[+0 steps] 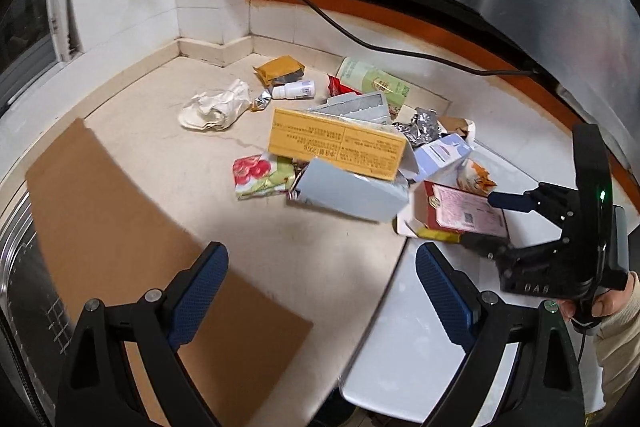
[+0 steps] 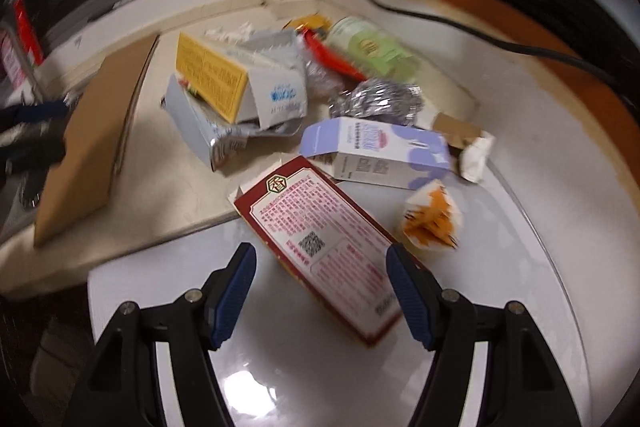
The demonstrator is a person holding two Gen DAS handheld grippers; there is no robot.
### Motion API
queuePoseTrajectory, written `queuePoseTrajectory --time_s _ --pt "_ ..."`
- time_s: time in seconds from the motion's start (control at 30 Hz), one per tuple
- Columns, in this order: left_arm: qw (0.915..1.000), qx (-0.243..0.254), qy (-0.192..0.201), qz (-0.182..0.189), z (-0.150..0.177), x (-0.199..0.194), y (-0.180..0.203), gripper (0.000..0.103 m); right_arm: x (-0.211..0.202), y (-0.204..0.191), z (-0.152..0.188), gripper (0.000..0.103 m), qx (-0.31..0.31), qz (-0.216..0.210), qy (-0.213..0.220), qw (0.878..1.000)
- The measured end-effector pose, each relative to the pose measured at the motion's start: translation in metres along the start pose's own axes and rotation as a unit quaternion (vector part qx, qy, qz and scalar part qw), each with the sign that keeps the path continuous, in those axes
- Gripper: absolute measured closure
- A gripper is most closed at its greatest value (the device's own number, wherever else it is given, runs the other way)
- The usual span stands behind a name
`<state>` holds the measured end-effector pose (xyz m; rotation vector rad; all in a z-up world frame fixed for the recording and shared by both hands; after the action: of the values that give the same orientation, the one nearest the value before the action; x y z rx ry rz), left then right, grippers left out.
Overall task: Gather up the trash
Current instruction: 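Reach the left tool to the yellow box while the right tool reaches the red-and-white carton, then grasp the yellow box with the left tool while the right tool grasps the red-and-white carton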
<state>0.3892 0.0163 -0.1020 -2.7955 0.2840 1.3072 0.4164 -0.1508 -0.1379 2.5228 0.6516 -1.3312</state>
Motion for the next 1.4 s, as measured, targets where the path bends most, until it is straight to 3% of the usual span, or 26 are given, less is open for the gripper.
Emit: queuePoseTrajectory --time_s 0.27,0.43,0.53,0.6,0.67,0.9,0.93,0.97,1.0,1.13,1.4 --pt "0.9991 0.035 -0.022 0.006 -0.010 0.026 -0.005 0.009 0.016 -0.004 -0.012 0.033 -0.083 0.012 -0.013 0.996" --pt "0.9981 0.056 -0.025 0.006 -0.005 0.030 0.000 0.009 0.034 0.005 -0.020 0.032 -0.068 0.008 -0.042 0.997" --pt "0.9979 0.059 -0.027 0.007 -0.005 0.030 0.000 0.009 0.036 0.009 -0.023 0.033 -0.038 0.000 -0.037 0.999" --pt "0.9981 0.056 -0.025 0.008 -0.009 0.029 -0.002 0.009 0.035 0.012 -0.026 0.040 -0.017 -0.006 -0.028 0.999" --pt "0.9986 0.046 -0.022 0.014 -0.013 0.028 -0.006 0.009 0.029 0.014 -0.027 0.043 0.000 -0.005 -0.017 1.000" --pt "0.9978 -0.029 -0.009 0.058 -0.039 0.029 -0.022 0.009 -0.026 0.013 -0.045 0.046 0.062 -0.059 0.061 0.995" --pt "0.9977 -0.037 -0.008 0.057 -0.042 0.031 -0.024 0.009 -0.035 0.015 -0.051 0.053 0.077 -0.066 0.078 0.992" --pt "0.9973 -0.046 -0.005 0.057 -0.046 0.034 -0.028 0.009 -0.038 0.016 -0.056 0.075 0.091 -0.067 0.082 0.990" --pt "0.9968 -0.055 -0.004 0.059 -0.049 0.036 -0.031 0.009 -0.040 0.019 -0.061 0.079 0.105 -0.067 0.085 0.989" --pt "0.9933 -0.091 -0.006 0.072 -0.053 0.049 -0.044 0.009 -0.039 0.017 -0.075 0.079 0.122 -0.044 0.104 0.986" --pt "0.9819 -0.153 -0.017 0.111 -0.045 0.075 -0.058 0.009 -0.037 0.021 -0.077 0.079 0.149 -0.053 0.106 0.982"
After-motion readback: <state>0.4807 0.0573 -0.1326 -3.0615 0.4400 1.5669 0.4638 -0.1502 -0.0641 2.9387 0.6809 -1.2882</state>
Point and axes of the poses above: each gripper's, at about its wrist camera, not at the fingertips, and x roughly the way its jaws point, y to its right, z to its underside, the point moved 7 cm from there along x, roughly the way its jaws point, and after that the axes turned 10 degrees about x, right-handed, at the moved point
